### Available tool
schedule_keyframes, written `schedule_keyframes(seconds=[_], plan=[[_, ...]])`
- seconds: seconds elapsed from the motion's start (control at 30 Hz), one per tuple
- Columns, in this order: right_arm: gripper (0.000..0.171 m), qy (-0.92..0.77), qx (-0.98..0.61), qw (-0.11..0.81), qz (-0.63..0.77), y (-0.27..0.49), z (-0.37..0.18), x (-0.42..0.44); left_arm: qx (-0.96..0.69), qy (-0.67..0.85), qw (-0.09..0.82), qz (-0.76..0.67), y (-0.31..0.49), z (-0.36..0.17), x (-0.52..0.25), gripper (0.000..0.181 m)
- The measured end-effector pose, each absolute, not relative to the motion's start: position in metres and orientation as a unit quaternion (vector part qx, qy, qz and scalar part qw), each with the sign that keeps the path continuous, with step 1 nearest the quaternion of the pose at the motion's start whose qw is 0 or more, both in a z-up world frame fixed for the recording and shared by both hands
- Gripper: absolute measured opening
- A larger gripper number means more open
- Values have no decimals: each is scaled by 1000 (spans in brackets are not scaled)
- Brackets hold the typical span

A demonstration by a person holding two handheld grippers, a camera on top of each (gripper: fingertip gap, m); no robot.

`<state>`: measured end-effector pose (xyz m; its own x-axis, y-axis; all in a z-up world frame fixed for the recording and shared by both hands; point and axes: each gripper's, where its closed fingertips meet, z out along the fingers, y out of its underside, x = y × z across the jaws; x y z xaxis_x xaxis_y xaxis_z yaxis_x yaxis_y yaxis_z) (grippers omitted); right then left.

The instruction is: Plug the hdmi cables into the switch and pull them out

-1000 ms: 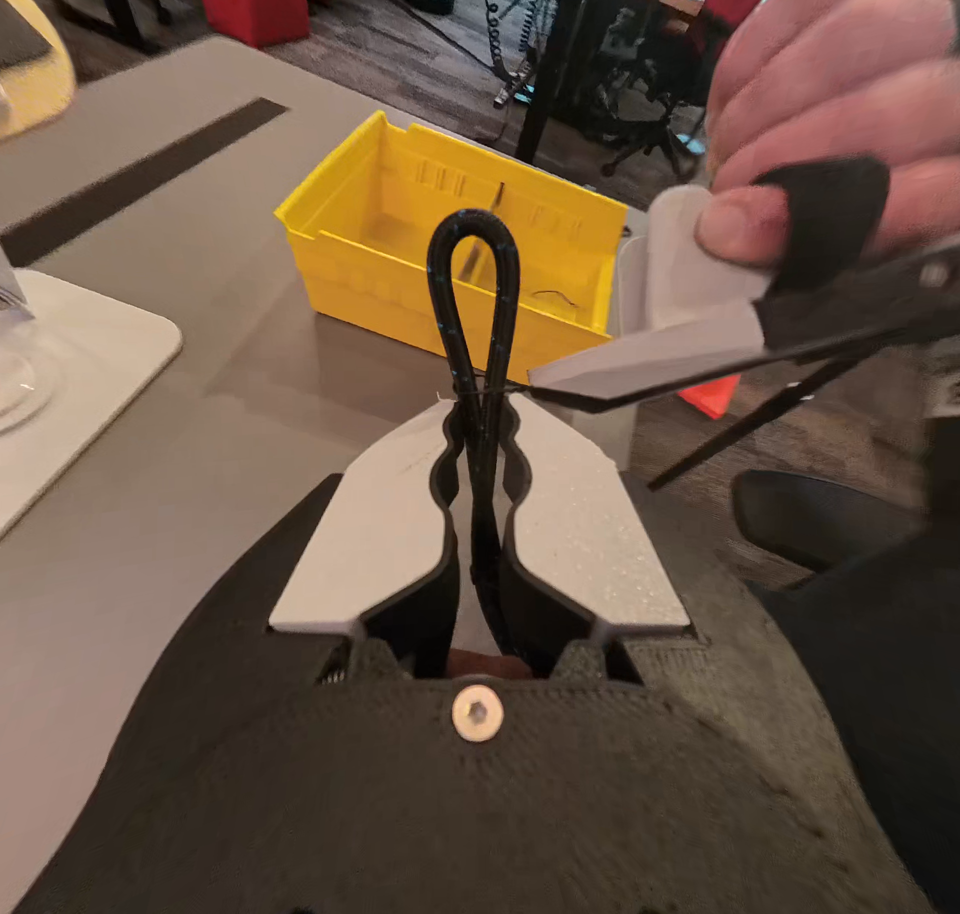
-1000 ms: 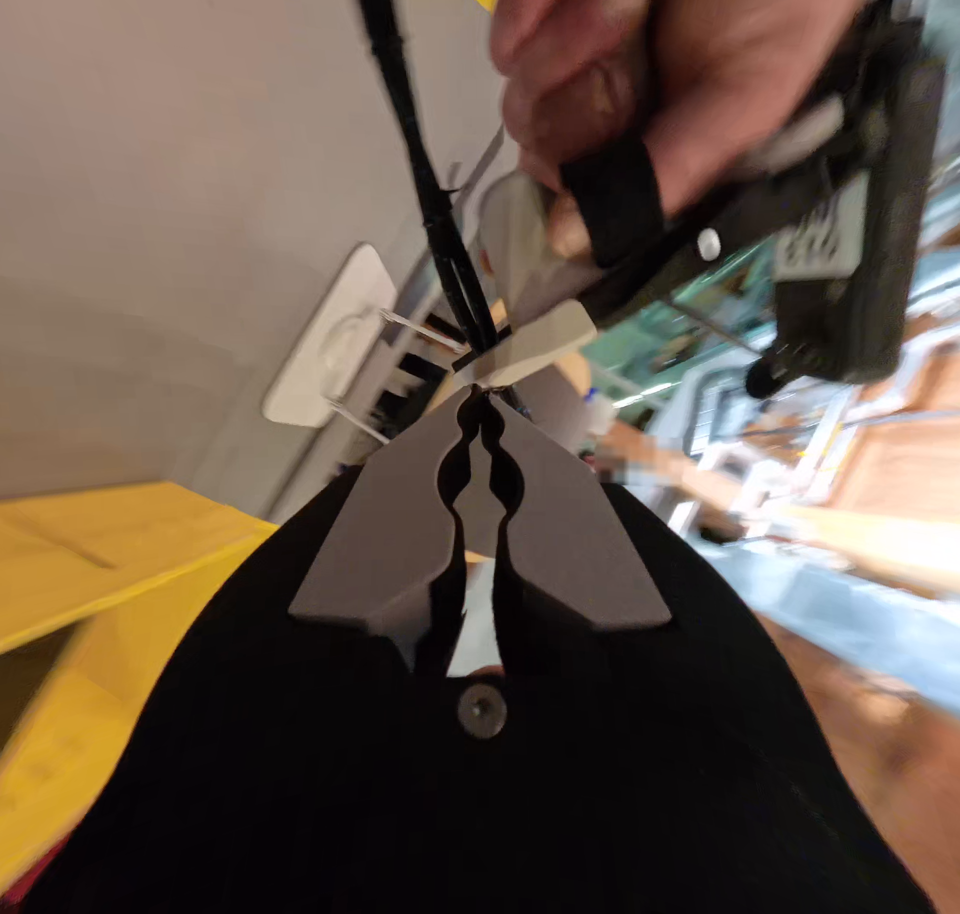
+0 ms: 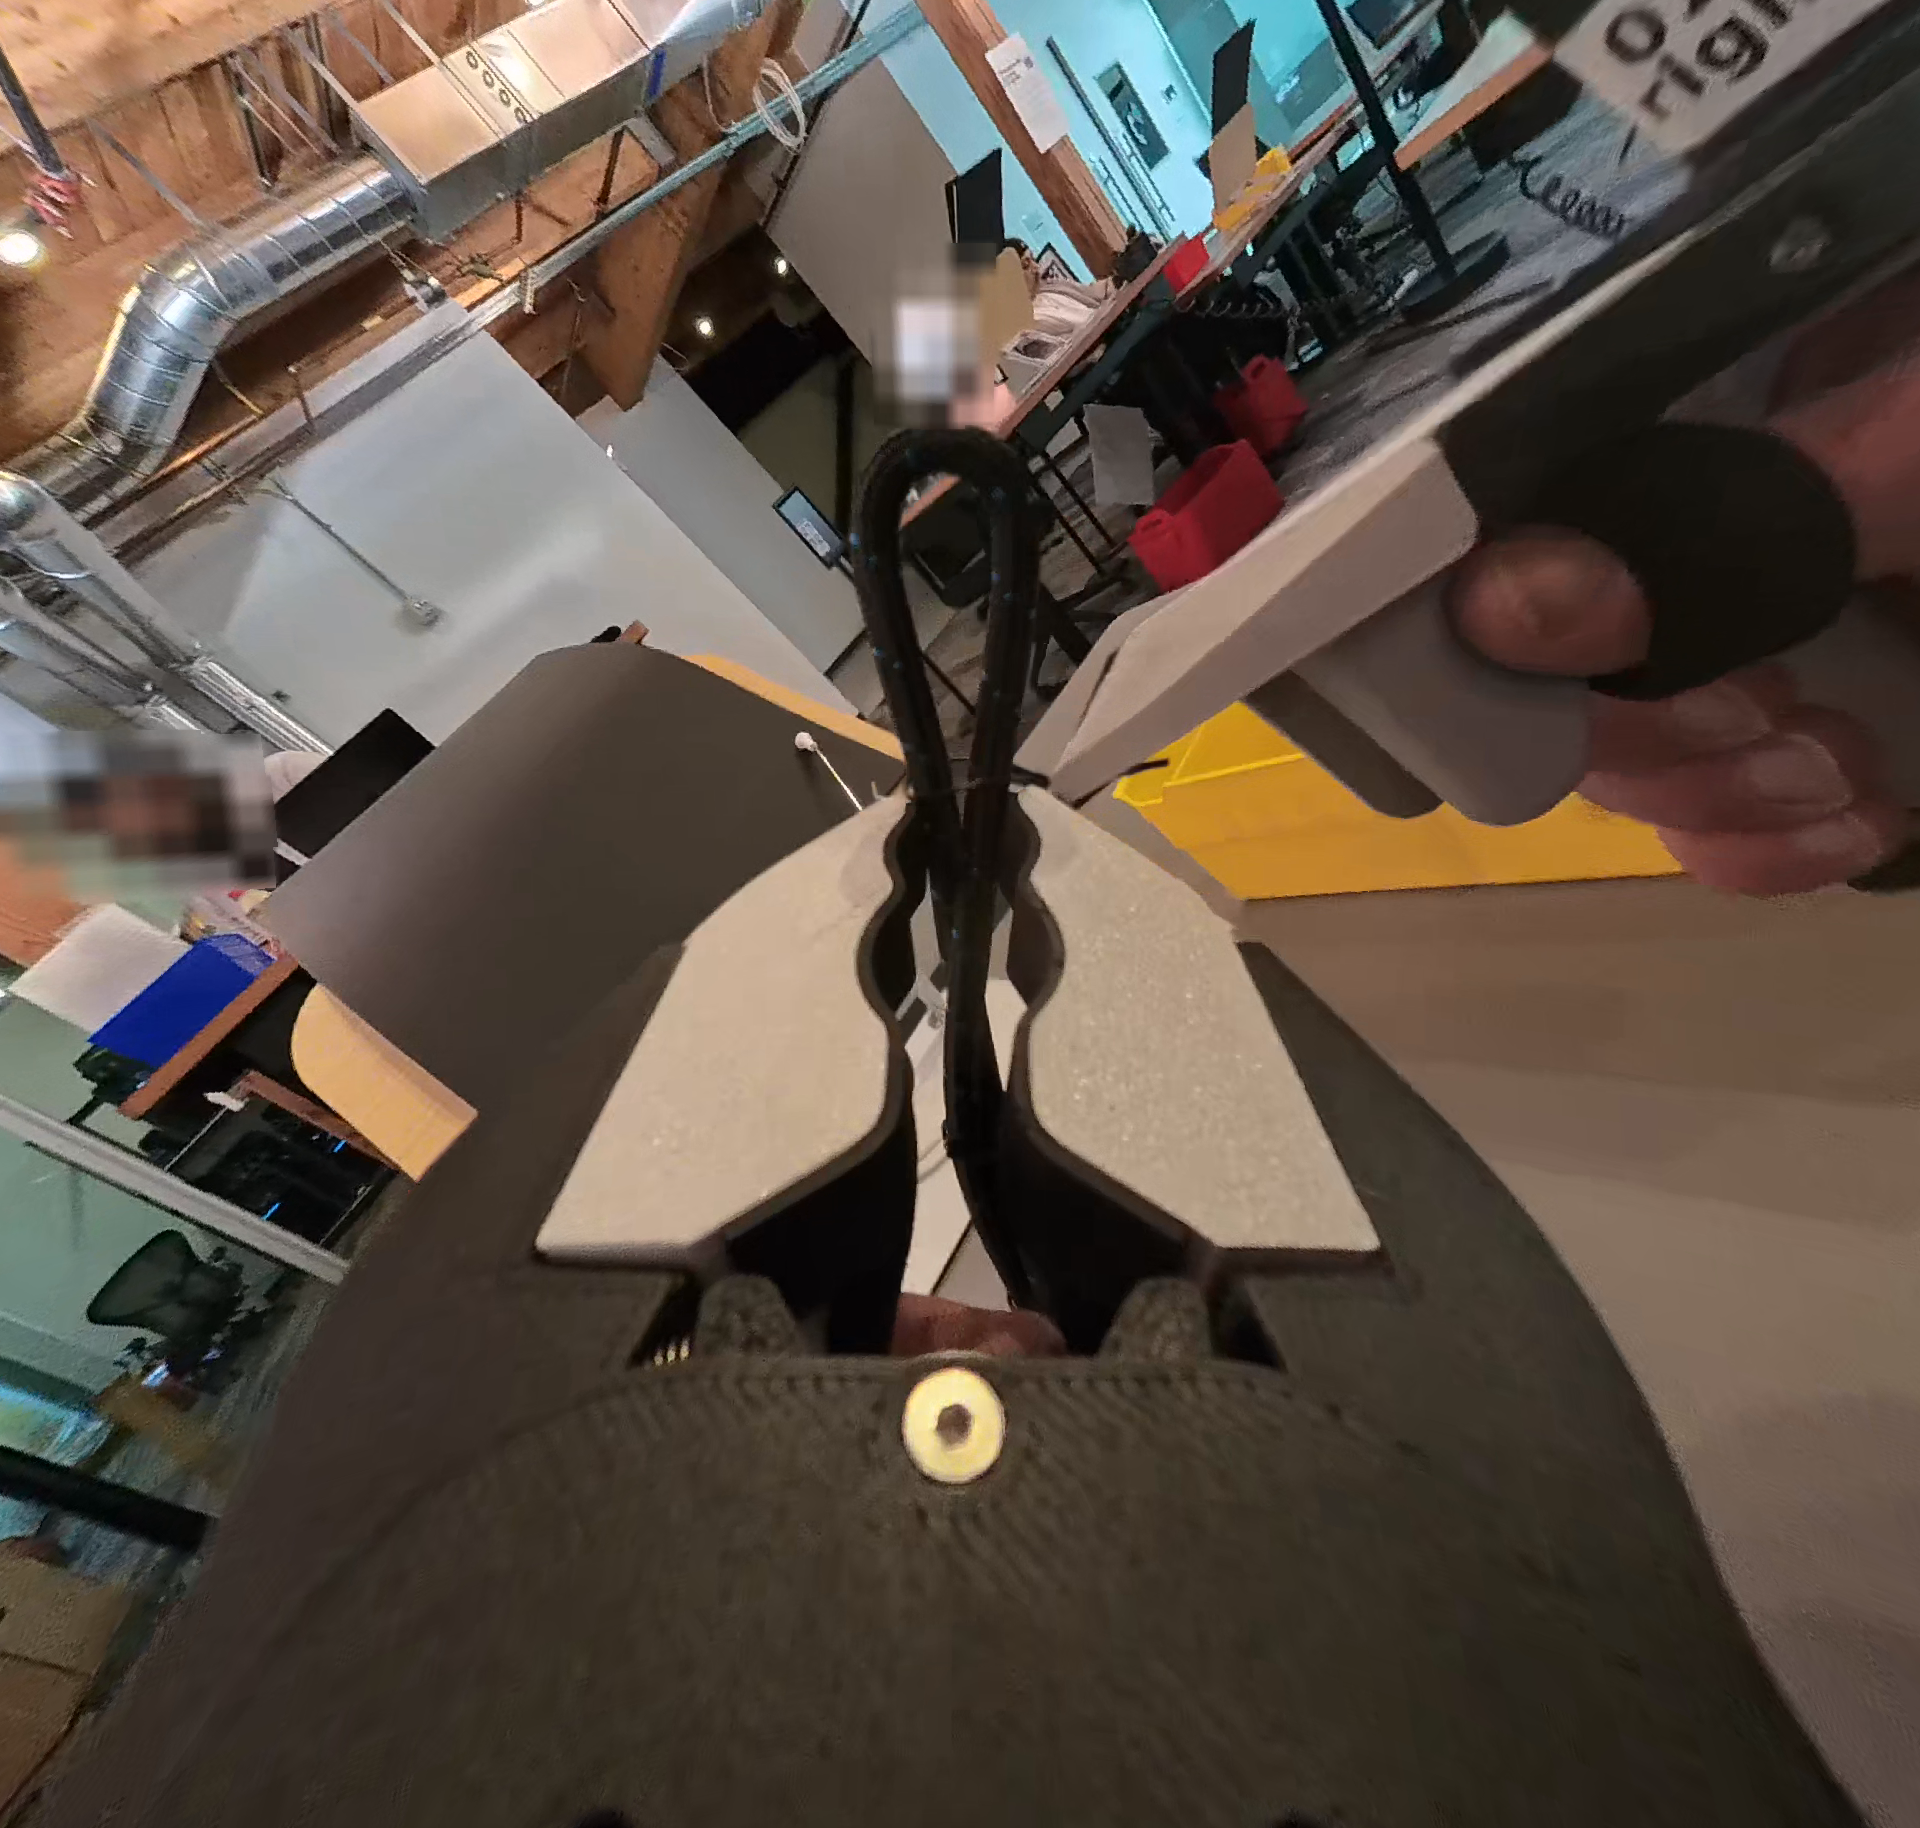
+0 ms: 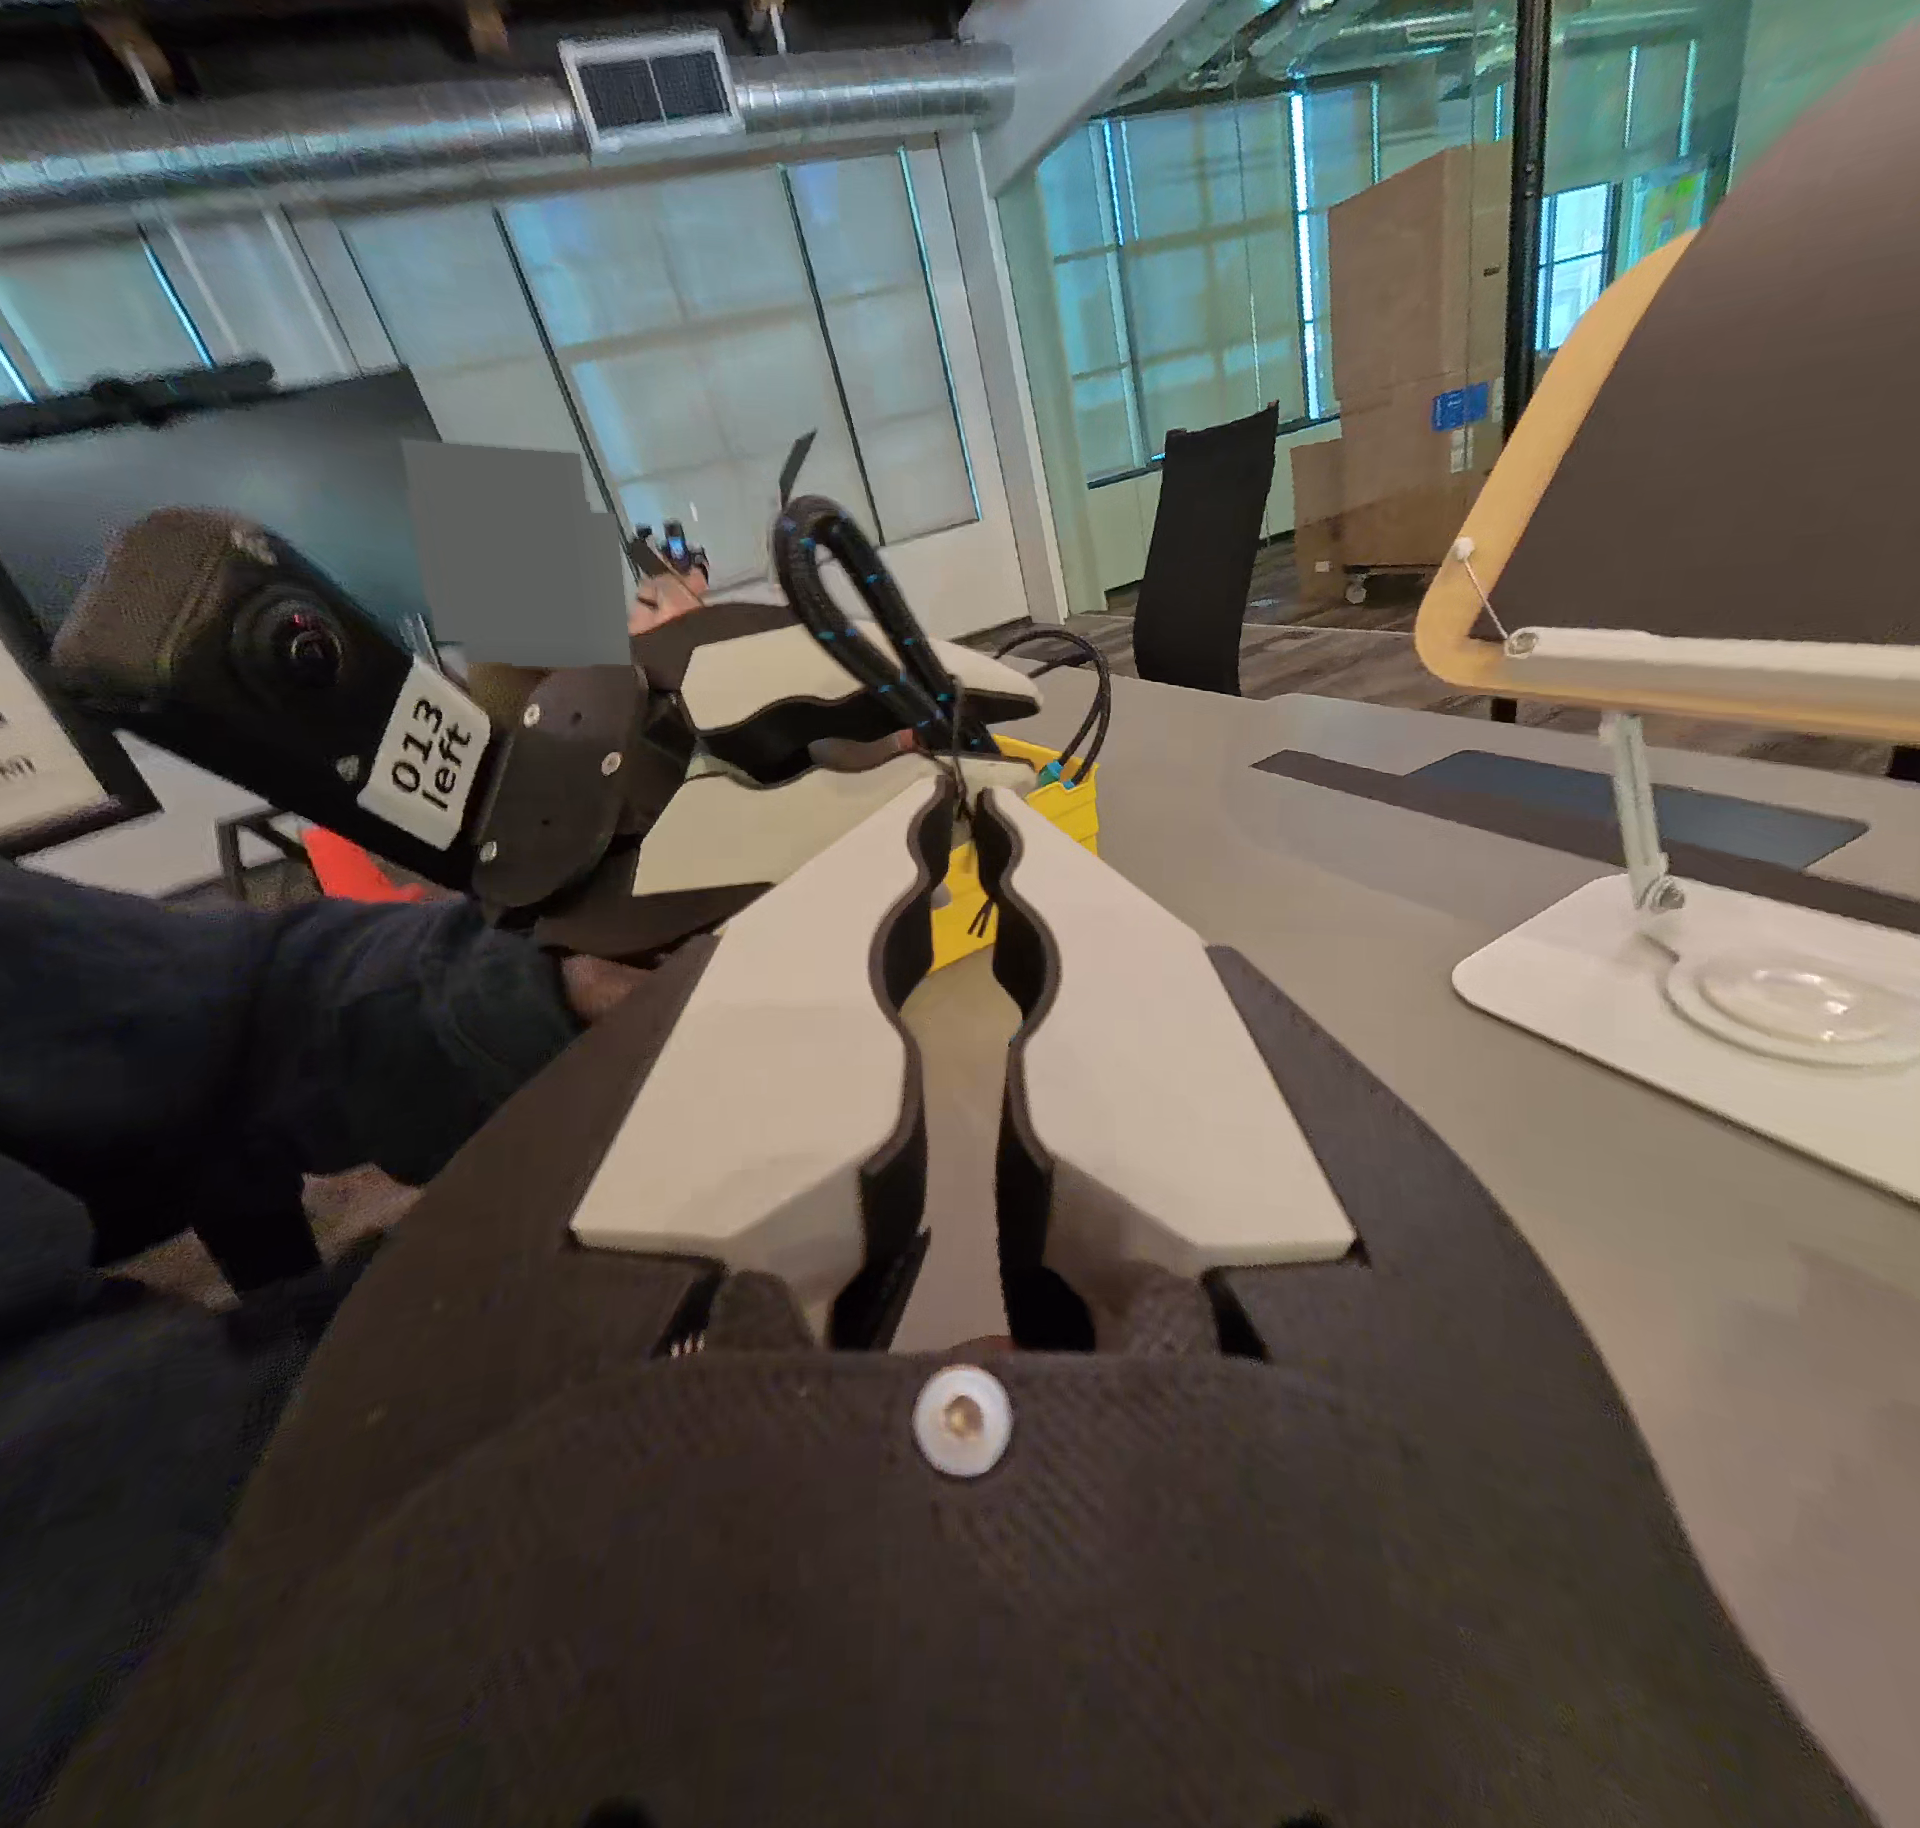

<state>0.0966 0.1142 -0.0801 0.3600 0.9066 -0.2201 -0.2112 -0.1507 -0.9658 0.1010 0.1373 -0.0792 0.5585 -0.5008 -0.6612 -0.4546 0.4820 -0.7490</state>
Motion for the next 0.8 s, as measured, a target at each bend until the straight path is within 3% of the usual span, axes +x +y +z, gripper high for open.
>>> schedule_keyframes(seconds=[0.27,0.4,0.6,0.8], plan=[[0,-372,-594,619,354,122,-82,99,-551,477,685,2,145,-87,101,13],[0,-411,-593,636,273,127,-83,102,-595,480,642,-58,148,-94,101,15],[0,-430,-599,617,277,131,-86,101,-606,465,627,-154,147,-105,100,18],[0,-432,-601,593,318,130,-86,105,-615,477,584,-231,132,-122,85,40]])
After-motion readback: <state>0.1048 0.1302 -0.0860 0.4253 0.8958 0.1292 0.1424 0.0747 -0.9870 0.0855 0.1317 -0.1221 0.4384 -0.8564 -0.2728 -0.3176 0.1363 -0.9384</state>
